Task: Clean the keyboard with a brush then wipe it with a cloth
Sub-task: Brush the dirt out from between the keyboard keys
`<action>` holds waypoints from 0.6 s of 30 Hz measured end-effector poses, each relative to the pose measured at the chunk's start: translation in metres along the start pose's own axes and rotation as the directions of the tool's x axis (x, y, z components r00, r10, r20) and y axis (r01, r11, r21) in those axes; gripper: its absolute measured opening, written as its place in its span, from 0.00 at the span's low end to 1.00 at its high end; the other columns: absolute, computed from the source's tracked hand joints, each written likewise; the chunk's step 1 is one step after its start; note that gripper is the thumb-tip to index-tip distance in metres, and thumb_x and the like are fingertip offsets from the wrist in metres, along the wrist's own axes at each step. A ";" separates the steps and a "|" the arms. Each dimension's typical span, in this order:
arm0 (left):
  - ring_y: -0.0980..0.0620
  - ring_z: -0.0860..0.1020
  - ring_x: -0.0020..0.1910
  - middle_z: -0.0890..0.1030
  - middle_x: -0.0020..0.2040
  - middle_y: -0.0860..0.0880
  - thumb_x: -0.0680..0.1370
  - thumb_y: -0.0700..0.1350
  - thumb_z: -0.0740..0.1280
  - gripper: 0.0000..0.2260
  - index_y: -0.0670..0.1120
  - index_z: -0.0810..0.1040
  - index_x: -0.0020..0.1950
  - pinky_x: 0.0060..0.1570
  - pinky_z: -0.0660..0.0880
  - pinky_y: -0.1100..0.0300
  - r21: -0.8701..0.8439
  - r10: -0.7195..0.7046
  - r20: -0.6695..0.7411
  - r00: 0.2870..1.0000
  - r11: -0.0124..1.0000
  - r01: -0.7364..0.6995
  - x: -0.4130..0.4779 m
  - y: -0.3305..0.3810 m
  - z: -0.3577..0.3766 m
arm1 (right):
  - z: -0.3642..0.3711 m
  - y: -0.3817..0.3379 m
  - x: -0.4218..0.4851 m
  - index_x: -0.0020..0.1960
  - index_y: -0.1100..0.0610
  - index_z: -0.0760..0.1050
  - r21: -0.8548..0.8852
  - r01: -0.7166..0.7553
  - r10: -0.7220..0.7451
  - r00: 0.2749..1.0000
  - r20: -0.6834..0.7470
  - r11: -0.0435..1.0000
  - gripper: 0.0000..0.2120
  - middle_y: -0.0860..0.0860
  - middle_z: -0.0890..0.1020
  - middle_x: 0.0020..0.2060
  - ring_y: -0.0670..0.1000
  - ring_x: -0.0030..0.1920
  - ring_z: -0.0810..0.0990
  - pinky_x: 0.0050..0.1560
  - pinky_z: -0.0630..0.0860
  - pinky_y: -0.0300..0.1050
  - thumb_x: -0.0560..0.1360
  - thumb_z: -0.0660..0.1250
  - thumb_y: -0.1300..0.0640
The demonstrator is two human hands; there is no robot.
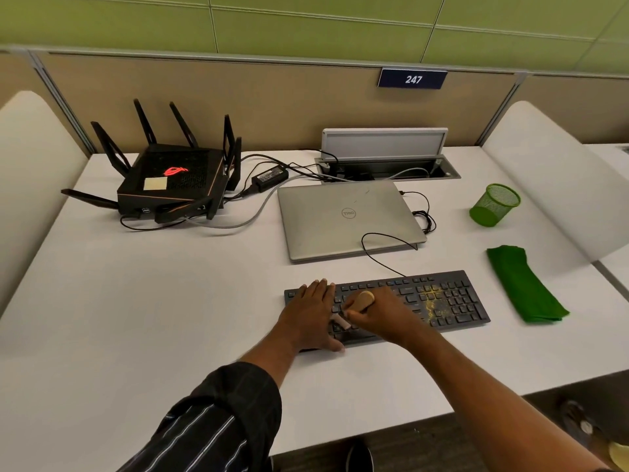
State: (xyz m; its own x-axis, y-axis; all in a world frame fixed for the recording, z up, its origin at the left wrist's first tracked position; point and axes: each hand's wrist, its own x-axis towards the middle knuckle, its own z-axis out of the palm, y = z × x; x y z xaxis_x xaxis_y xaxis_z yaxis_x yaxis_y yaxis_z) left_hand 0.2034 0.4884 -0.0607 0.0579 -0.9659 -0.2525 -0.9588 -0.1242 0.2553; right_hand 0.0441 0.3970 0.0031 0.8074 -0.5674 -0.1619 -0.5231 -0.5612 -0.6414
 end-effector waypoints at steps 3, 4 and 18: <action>0.43 0.44 0.82 0.46 0.83 0.42 0.69 0.70 0.72 0.59 0.42 0.42 0.83 0.80 0.44 0.47 -0.014 -0.006 -0.004 1.000 1.000 0.006 -0.001 -0.003 0.001 | 0.004 -0.001 -0.001 0.49 0.55 0.84 -0.015 0.062 -0.061 0.996 0.059 0.998 0.04 0.48 0.86 0.41 0.45 0.39 0.82 0.40 0.79 0.39 0.75 0.71 0.59; 0.44 0.44 0.82 0.45 0.83 0.42 0.69 0.71 0.72 0.59 0.43 0.41 0.83 0.80 0.44 0.47 -0.014 -0.010 -0.002 1.000 1.000 0.009 -0.001 -0.004 0.002 | 0.004 0.000 -0.001 0.49 0.55 0.84 -0.033 0.071 -0.068 0.994 0.086 0.997 0.04 0.48 0.86 0.41 0.45 0.39 0.82 0.41 0.79 0.40 0.74 0.71 0.59; 0.44 0.46 0.82 0.46 0.83 0.42 0.68 0.72 0.71 0.60 0.41 0.43 0.83 0.80 0.45 0.46 -0.002 -0.020 -0.019 1.000 1.000 0.020 -0.004 -0.006 0.003 | 0.012 -0.004 -0.001 0.39 0.56 0.81 -0.016 -0.091 0.091 0.996 -0.007 0.996 0.04 0.48 0.82 0.31 0.41 0.31 0.80 0.32 0.77 0.36 0.73 0.70 0.59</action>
State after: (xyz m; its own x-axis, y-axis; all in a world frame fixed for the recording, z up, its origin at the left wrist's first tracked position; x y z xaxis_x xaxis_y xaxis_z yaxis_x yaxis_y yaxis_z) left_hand 0.2076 0.4935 -0.0642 0.0821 -0.9673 -0.2399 -0.9568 -0.1439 0.2525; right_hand 0.0486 0.4065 -0.0031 0.7544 -0.6202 -0.2149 -0.5989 -0.5166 -0.6119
